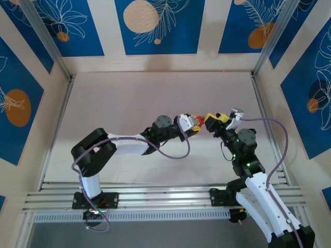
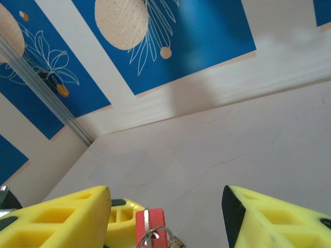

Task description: Unlock with the key

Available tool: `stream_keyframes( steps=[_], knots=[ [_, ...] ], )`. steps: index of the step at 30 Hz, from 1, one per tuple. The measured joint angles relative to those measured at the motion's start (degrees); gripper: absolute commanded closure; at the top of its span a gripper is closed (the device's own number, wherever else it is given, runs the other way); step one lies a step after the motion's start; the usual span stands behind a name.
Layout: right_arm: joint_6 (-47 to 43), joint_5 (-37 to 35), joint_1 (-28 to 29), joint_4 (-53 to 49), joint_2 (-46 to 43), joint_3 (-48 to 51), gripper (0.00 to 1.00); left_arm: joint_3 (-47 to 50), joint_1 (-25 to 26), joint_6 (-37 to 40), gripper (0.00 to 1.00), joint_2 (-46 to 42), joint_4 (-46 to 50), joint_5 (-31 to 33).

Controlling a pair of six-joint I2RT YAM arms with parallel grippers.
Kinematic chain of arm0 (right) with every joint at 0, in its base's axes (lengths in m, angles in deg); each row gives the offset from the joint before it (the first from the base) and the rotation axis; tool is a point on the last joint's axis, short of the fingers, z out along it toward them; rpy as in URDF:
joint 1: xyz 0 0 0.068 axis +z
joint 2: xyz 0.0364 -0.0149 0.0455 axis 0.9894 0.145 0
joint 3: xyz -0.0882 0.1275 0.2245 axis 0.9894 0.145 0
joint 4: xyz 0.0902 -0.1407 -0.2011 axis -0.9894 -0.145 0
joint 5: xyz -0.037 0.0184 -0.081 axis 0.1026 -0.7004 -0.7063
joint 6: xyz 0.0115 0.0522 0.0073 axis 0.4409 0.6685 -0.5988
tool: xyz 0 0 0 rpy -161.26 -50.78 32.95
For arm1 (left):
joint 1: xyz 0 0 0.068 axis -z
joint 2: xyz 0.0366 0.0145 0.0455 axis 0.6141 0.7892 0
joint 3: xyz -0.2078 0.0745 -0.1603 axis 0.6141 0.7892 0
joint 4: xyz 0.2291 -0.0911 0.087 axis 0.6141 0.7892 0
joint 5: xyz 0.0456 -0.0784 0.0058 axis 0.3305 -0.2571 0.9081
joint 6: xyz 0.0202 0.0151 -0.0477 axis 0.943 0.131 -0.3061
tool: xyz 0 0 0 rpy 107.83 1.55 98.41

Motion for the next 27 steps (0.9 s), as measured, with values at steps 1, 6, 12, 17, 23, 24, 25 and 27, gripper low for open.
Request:
stream_keyframes(
  steps=[1,6,12,17,23,24,25,27],
  knots=[
    [0.4,-0.2,-0.4,0.4,0.3,0.0,0.4,0.1,0.0,0.0,0.82,0.0,0.0,0.0],
    [2.3,-0.5,-1.5,0.8,2.9,0.0,0.42,0.5,0.0,0.0,0.82,0.0,0.0,0.0],
    [3.5,0.0,-1.6,0.3,7.2,0.0,0.46,0.5,0.1,0.0,0.82,-0.1,0.0,0.0],
    [3.5,0.3,-1.4,0.1,8.4,0.0,0.46,0.5,0.3,0.0,0.82,-0.1,0.2,0.0],
    [4.0,1.0,-4.0,-4.9,5.3,-1.6,0.44,0.5,0.4,3.4,0.82,-1.0,3.1,1.6],
    [4.3,2.0,-5.5,-5.9,5.4,-2.8,0.43,0.5,0.4,4.7,0.82,-1.3,4.1,2.5],
    [4.8,3.3,-6.8,-6.7,5.9,-4.1,0.42,0.5,0.5,6.0,0.82,-1.7,5.1,3.3],
    [5.6,7.3,-9.5,-8.2,7.9,-6.8,0.41,0.5,0.5,9.0,0.82,-2.4,6.8,5.5]
  ],
)
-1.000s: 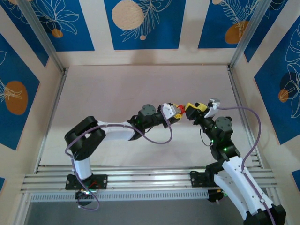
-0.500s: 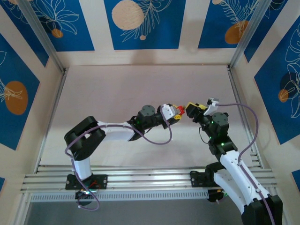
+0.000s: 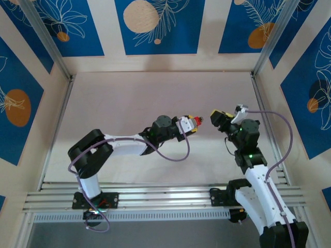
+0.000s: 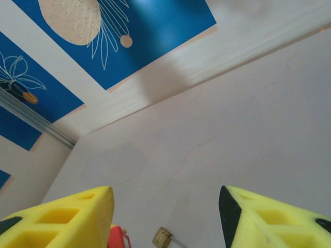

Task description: Unlock with the key

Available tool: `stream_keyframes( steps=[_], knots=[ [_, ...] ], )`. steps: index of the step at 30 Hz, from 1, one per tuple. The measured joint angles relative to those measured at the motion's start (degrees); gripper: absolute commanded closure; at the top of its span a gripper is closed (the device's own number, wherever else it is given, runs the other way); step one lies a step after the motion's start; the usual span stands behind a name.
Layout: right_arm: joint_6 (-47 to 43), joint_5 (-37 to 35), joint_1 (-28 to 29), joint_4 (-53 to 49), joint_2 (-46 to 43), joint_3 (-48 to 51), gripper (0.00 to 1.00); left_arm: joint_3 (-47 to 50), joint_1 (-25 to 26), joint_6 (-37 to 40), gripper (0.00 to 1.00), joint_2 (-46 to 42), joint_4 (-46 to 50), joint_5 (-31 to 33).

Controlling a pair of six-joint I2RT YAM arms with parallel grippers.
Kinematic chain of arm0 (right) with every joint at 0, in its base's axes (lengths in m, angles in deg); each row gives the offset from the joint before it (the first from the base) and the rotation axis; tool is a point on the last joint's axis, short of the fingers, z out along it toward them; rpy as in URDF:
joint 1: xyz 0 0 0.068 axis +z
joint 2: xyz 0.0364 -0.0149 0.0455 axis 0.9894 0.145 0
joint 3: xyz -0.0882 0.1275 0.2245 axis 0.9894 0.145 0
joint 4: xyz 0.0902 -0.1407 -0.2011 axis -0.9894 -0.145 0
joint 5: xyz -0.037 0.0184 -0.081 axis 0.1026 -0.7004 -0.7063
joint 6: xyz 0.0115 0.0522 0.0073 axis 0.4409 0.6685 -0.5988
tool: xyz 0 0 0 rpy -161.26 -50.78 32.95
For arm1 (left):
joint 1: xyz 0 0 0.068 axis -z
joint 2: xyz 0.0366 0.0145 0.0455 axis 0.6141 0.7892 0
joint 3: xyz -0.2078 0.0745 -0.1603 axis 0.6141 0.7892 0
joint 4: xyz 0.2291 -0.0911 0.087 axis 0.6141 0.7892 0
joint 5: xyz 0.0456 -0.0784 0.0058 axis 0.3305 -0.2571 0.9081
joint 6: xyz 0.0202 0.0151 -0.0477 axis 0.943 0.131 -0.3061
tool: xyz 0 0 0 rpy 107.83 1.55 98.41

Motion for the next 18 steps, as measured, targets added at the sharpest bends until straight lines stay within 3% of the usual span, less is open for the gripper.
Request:
stream_keyframes(
  steps=[3,8,12,18],
  knots=[
    [1.4,8.4,-3.6,-0.5,4.0,-2.7,0.48,0.0,0.2,5.6,0.82,-1.6,3.1,3.8],
    [3.2,19.0,-5.3,-2.1,6.9,-2.3,0.69,0.0,0.9,14.4,0.82,-4.5,7.4,9.9],
    [3.4,24.0,-3.8,-2.6,7.0,-2.3,0.7,1.0,2.2,20.4,0.82,-6.8,9.1,14.1],
    [2.1,25.2,1.7,-3.9,7.0,-2.2,0.67,3.5,4.0,25.5,0.82,-8.1,10.7,17.8]
  ],
)
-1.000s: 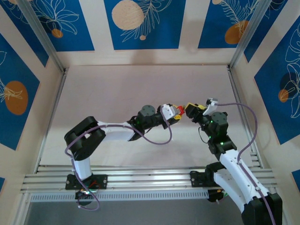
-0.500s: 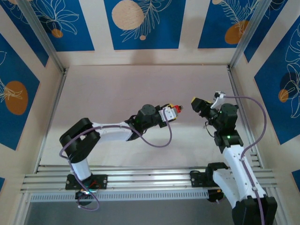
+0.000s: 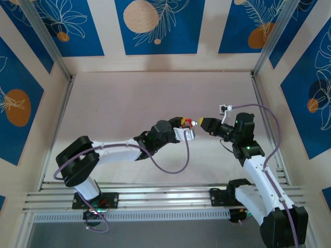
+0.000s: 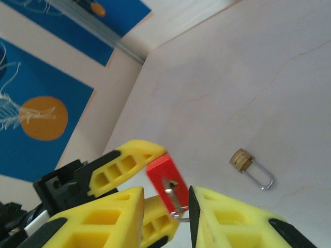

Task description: Unlock with the key

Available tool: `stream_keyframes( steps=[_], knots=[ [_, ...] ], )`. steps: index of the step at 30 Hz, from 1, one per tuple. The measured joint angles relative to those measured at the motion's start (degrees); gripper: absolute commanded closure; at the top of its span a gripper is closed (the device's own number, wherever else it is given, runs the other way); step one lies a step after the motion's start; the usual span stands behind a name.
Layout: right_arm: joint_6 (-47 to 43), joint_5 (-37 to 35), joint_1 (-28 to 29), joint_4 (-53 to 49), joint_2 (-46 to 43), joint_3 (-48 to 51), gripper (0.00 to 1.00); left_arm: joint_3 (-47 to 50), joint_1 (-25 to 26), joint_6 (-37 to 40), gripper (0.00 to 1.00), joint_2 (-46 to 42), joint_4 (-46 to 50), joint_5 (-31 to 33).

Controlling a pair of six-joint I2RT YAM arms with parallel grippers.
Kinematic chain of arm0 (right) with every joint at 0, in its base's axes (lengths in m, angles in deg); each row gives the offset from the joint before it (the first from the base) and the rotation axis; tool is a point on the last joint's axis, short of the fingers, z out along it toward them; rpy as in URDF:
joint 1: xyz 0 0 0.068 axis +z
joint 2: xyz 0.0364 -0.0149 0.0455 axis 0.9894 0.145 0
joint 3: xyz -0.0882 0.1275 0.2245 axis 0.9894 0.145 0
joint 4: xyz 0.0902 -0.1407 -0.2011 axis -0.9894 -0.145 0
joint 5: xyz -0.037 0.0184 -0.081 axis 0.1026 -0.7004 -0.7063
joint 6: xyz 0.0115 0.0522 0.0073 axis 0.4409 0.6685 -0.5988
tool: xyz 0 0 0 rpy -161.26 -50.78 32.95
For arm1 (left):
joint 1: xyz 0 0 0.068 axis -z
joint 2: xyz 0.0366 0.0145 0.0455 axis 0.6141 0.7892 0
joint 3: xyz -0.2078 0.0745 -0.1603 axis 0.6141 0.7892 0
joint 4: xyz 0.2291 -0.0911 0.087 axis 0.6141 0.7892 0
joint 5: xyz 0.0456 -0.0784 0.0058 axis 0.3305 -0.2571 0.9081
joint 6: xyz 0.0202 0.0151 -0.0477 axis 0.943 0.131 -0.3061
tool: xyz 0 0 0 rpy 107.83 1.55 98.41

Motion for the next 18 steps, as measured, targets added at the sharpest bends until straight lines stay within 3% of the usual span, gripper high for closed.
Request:
stream_keyframes(
  steps=[18],
  knots=[
    [-3.8,-4.7,6.6,-2.2,4.2,0.0,0.62,3.1,1.8,2.9,0.82,-2.2,1.8,3.7]
  ],
)
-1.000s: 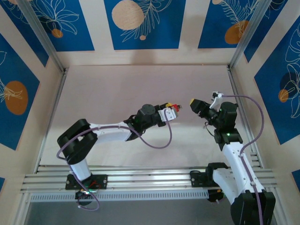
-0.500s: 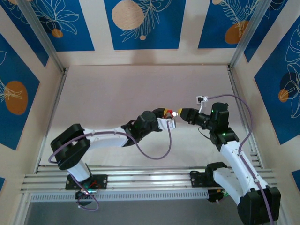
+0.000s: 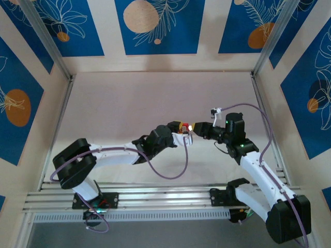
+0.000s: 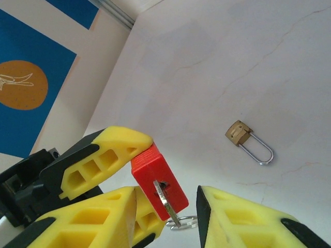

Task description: Unlock with the key

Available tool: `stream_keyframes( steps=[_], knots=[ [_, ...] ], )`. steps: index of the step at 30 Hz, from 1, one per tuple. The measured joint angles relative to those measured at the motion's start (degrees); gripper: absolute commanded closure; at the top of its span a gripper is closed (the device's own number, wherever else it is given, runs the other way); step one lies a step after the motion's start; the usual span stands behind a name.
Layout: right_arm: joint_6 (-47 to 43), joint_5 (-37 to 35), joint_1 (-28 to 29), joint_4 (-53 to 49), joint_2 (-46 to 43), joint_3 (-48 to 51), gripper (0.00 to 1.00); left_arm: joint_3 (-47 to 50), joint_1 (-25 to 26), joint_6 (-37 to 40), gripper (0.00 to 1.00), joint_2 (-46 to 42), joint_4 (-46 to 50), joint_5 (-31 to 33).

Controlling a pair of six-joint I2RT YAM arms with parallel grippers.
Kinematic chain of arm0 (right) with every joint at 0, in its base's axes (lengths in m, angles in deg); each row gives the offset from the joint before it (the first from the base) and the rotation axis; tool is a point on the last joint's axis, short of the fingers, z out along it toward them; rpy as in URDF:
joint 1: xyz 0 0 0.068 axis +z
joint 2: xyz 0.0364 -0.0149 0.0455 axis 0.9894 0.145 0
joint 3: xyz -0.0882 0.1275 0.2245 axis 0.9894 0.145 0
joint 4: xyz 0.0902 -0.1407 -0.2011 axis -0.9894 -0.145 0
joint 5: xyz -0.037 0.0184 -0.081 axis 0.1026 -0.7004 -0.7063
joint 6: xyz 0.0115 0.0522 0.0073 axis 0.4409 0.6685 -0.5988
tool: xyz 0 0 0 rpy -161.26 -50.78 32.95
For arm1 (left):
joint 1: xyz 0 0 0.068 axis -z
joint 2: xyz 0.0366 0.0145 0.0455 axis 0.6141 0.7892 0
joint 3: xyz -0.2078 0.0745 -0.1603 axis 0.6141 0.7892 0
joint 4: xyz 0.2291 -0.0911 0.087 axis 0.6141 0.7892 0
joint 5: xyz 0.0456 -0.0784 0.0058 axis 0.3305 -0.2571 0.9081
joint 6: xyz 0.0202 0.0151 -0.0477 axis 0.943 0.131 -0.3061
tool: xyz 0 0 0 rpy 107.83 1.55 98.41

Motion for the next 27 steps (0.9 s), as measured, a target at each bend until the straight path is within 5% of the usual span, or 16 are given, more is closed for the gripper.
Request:
stream_keyframes(
  steps=[27],
  knots=[
    [-0.6,-3.0,0.2,-0.5,3.5,0.0,0.62,0.6,0.5,0.2,0.83,0.0,0.1,0.6]
  ],
)
